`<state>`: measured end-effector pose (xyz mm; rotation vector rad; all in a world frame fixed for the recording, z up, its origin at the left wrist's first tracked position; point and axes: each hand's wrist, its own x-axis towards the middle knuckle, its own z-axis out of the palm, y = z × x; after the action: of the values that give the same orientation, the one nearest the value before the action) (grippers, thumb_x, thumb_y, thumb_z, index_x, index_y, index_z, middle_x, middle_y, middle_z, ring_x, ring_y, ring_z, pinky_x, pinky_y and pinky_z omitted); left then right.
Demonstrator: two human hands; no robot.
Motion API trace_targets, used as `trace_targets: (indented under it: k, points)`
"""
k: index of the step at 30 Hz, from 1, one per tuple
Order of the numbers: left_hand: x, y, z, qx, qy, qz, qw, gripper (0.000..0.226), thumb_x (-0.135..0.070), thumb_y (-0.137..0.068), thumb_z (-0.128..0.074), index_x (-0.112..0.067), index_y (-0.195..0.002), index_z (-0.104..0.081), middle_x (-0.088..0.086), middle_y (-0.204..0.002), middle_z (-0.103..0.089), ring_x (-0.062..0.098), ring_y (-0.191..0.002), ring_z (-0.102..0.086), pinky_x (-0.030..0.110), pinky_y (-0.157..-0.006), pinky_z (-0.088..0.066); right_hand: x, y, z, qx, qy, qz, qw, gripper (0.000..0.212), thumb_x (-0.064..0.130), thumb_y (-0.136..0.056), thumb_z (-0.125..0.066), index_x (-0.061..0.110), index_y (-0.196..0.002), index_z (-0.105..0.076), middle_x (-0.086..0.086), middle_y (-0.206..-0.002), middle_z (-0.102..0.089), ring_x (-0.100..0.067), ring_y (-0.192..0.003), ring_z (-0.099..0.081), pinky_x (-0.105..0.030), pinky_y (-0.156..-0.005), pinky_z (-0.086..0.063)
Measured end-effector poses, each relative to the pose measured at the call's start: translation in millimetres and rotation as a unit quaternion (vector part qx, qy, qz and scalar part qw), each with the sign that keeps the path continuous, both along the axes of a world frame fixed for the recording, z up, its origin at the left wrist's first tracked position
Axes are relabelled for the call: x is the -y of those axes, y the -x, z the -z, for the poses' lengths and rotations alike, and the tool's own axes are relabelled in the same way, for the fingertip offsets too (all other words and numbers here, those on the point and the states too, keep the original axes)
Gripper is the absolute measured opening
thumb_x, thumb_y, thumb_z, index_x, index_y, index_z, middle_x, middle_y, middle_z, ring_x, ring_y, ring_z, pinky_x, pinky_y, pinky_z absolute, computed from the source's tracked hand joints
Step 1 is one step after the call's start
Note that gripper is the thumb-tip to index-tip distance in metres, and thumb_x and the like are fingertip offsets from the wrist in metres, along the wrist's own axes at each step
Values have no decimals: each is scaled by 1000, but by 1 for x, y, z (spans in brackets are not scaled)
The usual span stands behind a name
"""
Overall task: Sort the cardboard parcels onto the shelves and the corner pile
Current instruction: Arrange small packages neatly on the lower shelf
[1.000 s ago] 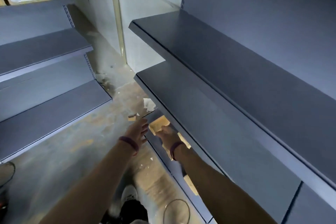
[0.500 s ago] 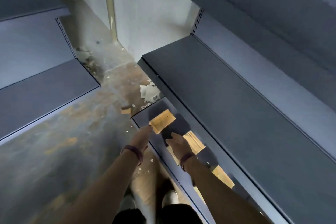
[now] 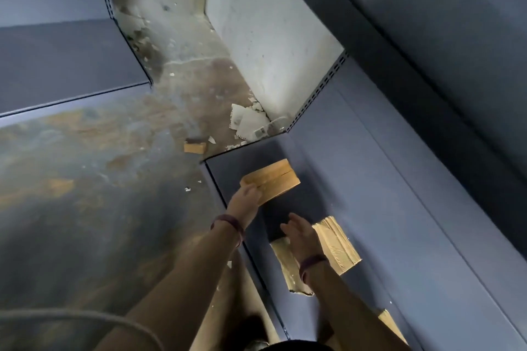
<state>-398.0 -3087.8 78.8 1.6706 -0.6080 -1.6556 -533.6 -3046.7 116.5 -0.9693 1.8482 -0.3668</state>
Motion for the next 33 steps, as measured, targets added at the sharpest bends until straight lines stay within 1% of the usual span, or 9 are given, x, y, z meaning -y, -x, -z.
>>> trace_targets:
  k: [1,5,9,12,15,19,26,29,33]
  points:
    - [6,3,13,15,5,8,1000,37,-14,-105,-43,-2,-139,-49,15,-136,-53,27,-128,-48,23,-96,-35,5,0,10,3,5,8,1000,43,8,-99,-53,2,-141,-45,-9,-125,-54,-20,-105,-56,-11,-69,-44]
    - [19,5,57,13,15,-9,1000,40,-10,-103,-44,-4,-143,-46,11,-142,-50,23,-131,-46,12,-82,-32,22,0,52,-12,18,14,1000,47,13,-99,-56,7,-144,-44,-10,-143,-49,-23,-131,-47,-21,-92,-40]
    - [36,7,86,50,45,13,998,42,-11,-101,-48,-5,-143,-46,12,-143,-50,27,-131,-48,28,-101,-38,41,-9,86,20,30,33,999,45,15,-98,-57,12,-141,-47,-6,-132,-54,-22,-123,-51,-39,-108,-43]
    - [48,9,107,54,60,10,997,40,-9,-99,-50,-5,-139,-50,12,-136,-56,24,-118,-54,31,-97,-44,54,-11,108,47,36,36,998,40,11,-97,-57,11,-136,-50,-3,-118,-58,-19,-112,-55,-36,-102,-47]
    - [58,8,125,115,109,36,987,45,-4,-96,-52,-8,-140,-50,6,-135,-54,20,-118,-50,27,-98,-40,68,-13,129,73,51,52,995,43,5,-96,-57,6,-138,-47,-8,-128,-60,-20,-114,-57,-34,-101,-48]
    - [67,6,143,202,126,137,962,63,-11,-92,-58,-27,-150,-38,13,-163,-13,29,-150,-15,37,-119,-21,74,-16,150,74,65,58,993,48,2,-94,-55,10,-141,-45,-9,-134,-58,-21,-120,-55,-38,-107,-45]
    - [84,19,164,321,117,336,878,93,-45,-79,-76,-45,-152,-18,4,-160,29,34,-149,19,53,-120,-14,83,-11,163,39,81,68,994,51,-4,-91,-49,9,-140,-45,-4,-122,-57,-16,-111,-52,-24,-98,-41]
    - [86,25,172,342,127,326,872,90,-45,-76,-78,-44,-148,-24,4,-159,25,35,-149,14,52,-118,-19,86,-10,166,28,78,35,996,49,1,-92,-51,10,-140,-44,-5,-123,-56,-15,-107,-50,-26,-98,-42]
    - [83,23,169,321,156,285,890,77,-36,-76,-78,-38,-141,-35,9,-150,-5,37,-141,-13,42,-115,-28,93,-4,167,-19,105,12,994,50,6,-93,-53,12,-142,-43,-9,-135,-54,-23,-122,-51,-26,-98,-40]
